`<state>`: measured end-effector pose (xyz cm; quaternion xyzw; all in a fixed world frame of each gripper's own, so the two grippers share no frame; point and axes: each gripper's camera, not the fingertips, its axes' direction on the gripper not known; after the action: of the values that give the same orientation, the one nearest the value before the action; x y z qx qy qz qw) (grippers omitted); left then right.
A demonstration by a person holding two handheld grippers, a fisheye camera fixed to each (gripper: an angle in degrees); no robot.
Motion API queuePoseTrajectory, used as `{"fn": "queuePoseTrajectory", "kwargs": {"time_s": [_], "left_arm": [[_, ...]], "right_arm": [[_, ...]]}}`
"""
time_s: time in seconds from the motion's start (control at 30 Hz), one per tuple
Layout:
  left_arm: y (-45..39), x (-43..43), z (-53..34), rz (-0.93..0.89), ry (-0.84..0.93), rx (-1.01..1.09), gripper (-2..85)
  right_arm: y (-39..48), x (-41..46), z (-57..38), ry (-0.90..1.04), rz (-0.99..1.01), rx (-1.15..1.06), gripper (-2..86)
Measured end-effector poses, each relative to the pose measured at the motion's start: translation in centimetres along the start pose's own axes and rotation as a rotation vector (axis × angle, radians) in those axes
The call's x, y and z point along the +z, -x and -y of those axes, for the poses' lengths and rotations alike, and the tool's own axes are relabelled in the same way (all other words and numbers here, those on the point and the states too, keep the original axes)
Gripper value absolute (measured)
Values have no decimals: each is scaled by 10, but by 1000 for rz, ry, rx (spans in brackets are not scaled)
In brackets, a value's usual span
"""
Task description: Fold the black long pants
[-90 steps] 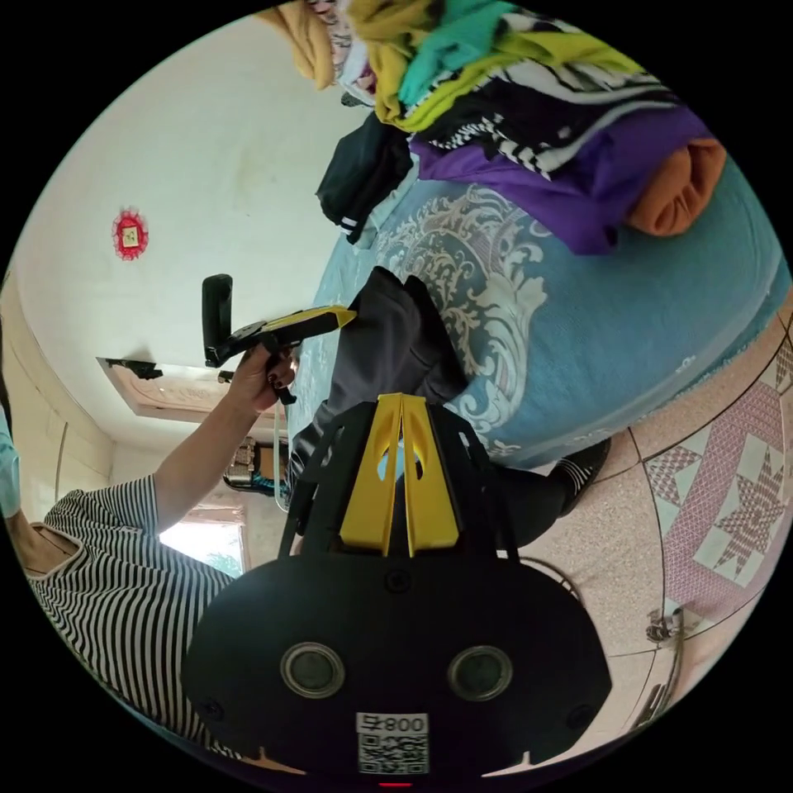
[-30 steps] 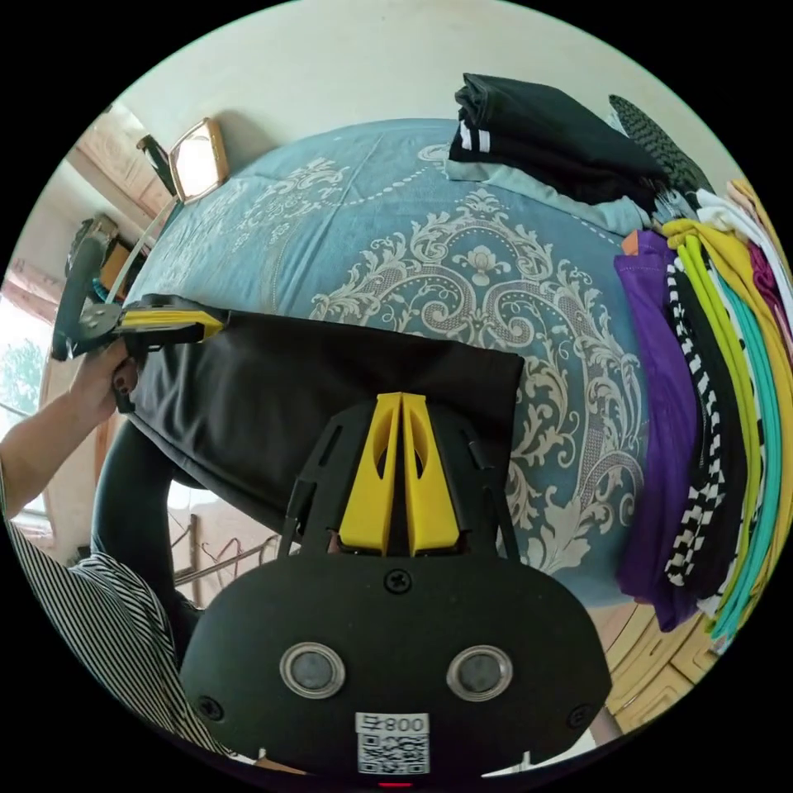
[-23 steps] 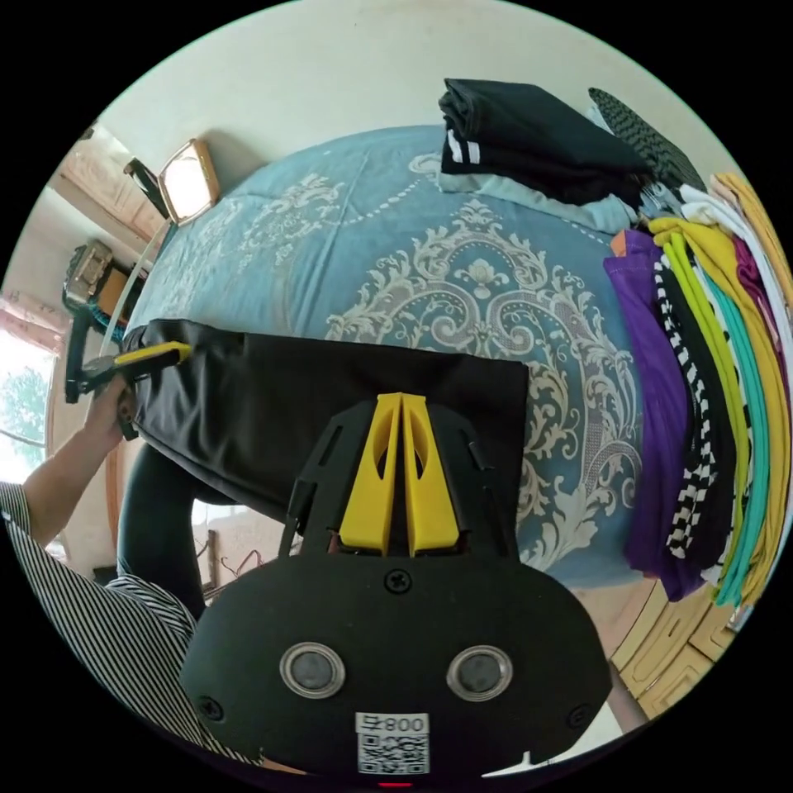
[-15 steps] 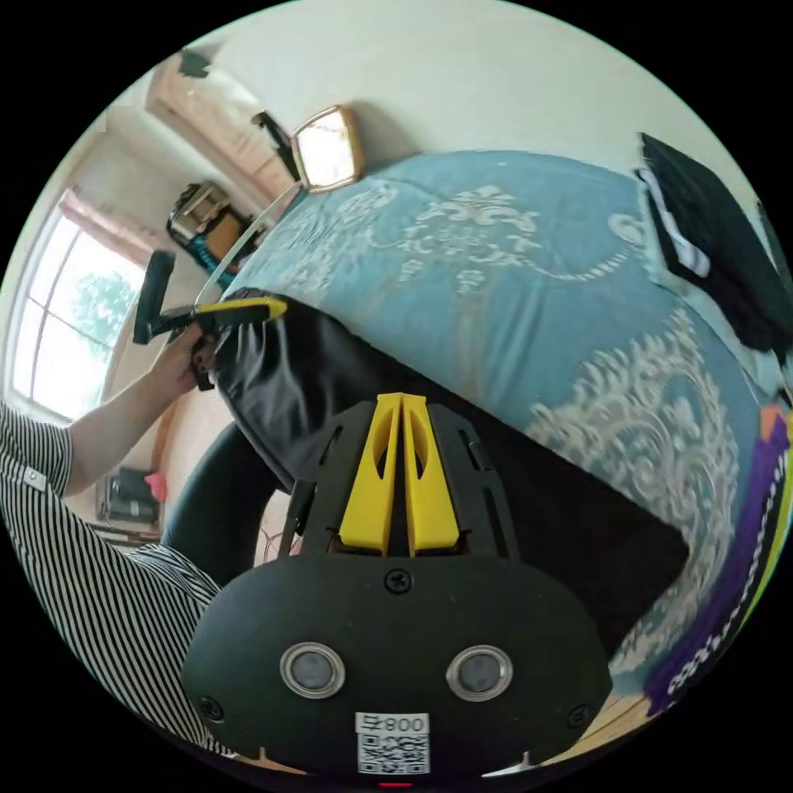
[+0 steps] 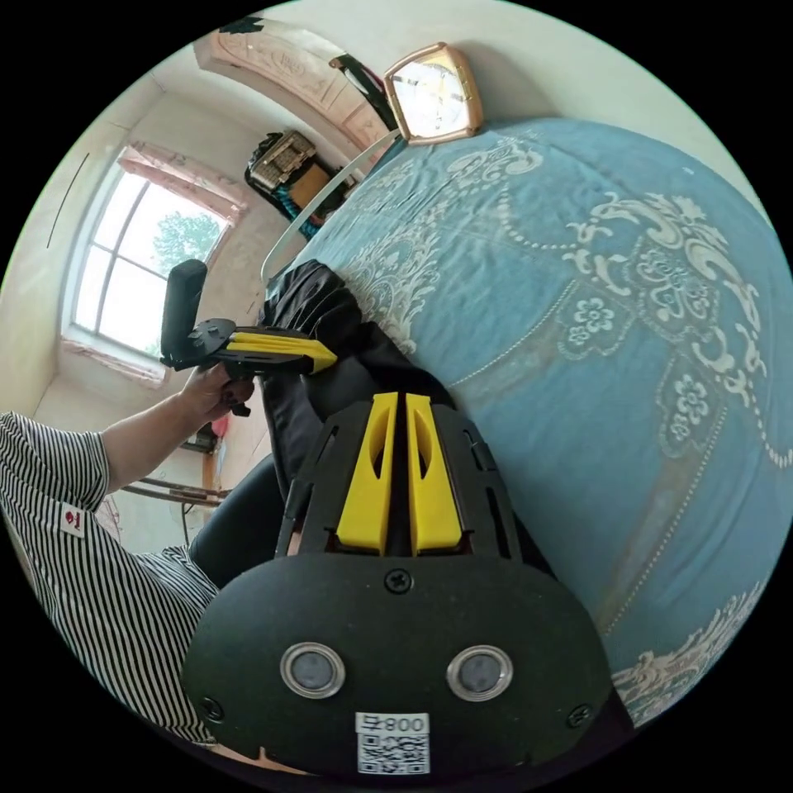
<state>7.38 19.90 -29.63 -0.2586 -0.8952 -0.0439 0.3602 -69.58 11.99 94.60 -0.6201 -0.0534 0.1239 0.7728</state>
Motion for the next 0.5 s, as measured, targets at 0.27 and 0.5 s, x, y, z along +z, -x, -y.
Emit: {"fn": "queuePoseTrajectory", "kwargs": {"time_s": [0.27,0.5], "left_arm": [[50,23,-32,-11,23,-10,0],[87,38,-51,-5,-19,-9,1]], "right_arm": [[30,-18,70,15,12,-69,38],[38,5,144,168,160,36,59]]}}
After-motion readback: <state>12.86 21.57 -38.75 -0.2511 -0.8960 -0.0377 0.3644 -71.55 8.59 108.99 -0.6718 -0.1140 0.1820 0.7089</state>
